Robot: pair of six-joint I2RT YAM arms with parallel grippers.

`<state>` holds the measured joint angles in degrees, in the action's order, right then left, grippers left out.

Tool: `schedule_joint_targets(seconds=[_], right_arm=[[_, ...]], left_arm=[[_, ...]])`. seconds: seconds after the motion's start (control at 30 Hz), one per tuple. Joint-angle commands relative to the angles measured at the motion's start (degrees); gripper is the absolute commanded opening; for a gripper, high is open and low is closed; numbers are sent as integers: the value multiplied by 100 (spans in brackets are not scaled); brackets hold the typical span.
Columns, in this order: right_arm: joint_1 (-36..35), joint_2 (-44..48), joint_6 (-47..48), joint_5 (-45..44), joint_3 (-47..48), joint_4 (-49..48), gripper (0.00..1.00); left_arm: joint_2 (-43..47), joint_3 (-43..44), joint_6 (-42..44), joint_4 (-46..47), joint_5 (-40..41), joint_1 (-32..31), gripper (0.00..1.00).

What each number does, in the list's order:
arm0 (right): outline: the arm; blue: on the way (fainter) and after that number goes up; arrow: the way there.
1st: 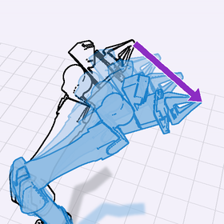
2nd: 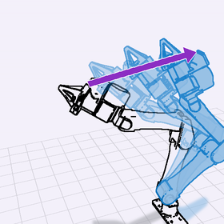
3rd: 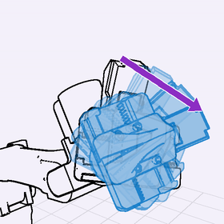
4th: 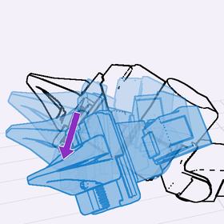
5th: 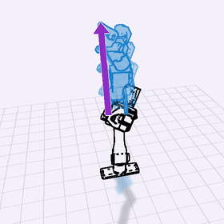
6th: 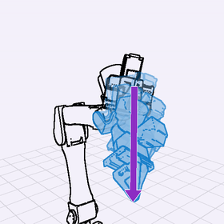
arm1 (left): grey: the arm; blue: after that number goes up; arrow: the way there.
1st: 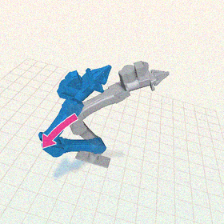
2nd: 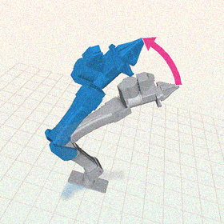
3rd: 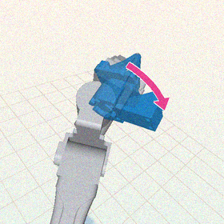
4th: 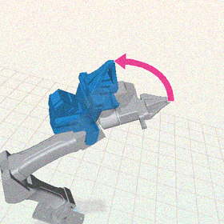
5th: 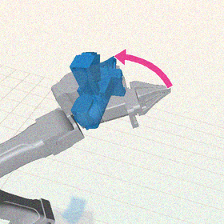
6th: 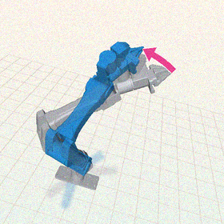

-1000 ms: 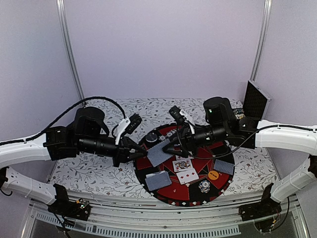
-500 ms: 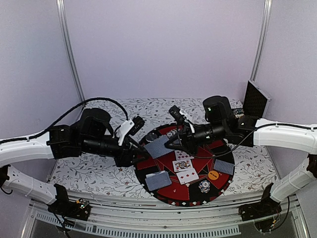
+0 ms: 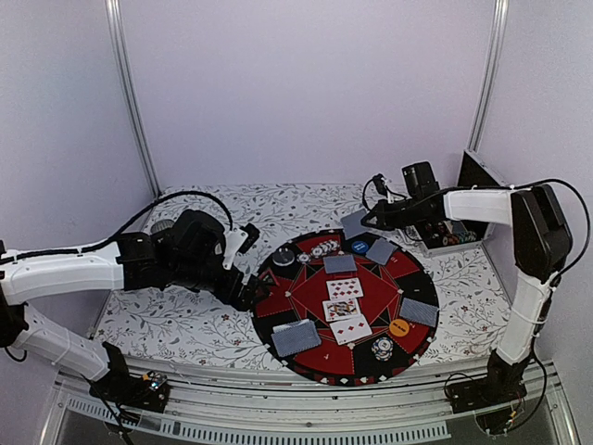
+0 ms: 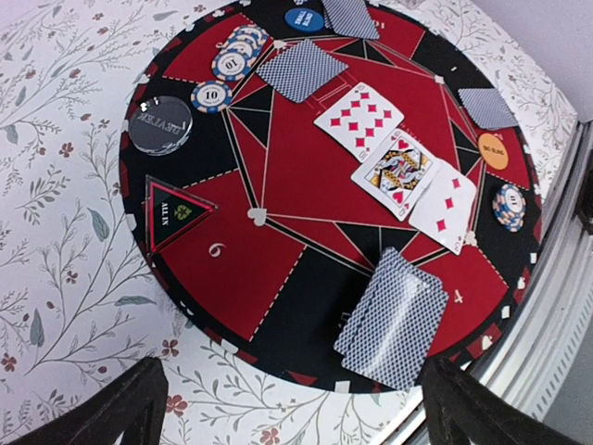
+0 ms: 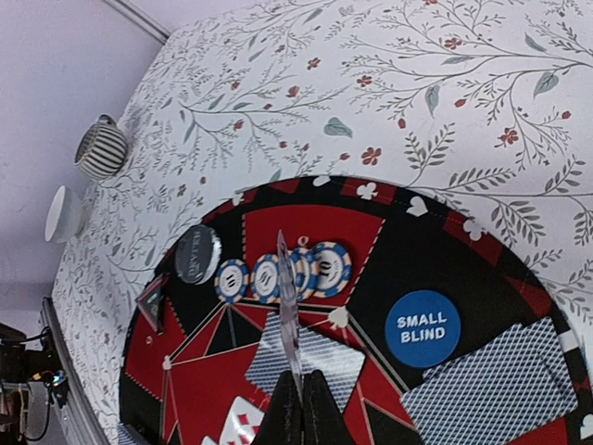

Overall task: Distribute texas hold em gaming equipment
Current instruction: Distribute the poker card in the community card area.

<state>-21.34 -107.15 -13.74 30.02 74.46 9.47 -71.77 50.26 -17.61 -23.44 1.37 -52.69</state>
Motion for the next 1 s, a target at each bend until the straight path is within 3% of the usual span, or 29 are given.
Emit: schedule_joint_targets(seconds=[0.0,0.23,0.63,0.97], right_arm=[[-50,-787,478,-393,828,342,2],[-46,-1512,682,-748,1376,686,2],[-48,-1204,966,291,613,688,2],[-55,-958,1214,230,586,889,2]], left_arm=[[-125,-86,143,32,82,154,98],[-341,-82,301,86,28,297,98],[-373,-131,339,100,-74,439,98],[-324,-182,337,77,-15,458,98]])
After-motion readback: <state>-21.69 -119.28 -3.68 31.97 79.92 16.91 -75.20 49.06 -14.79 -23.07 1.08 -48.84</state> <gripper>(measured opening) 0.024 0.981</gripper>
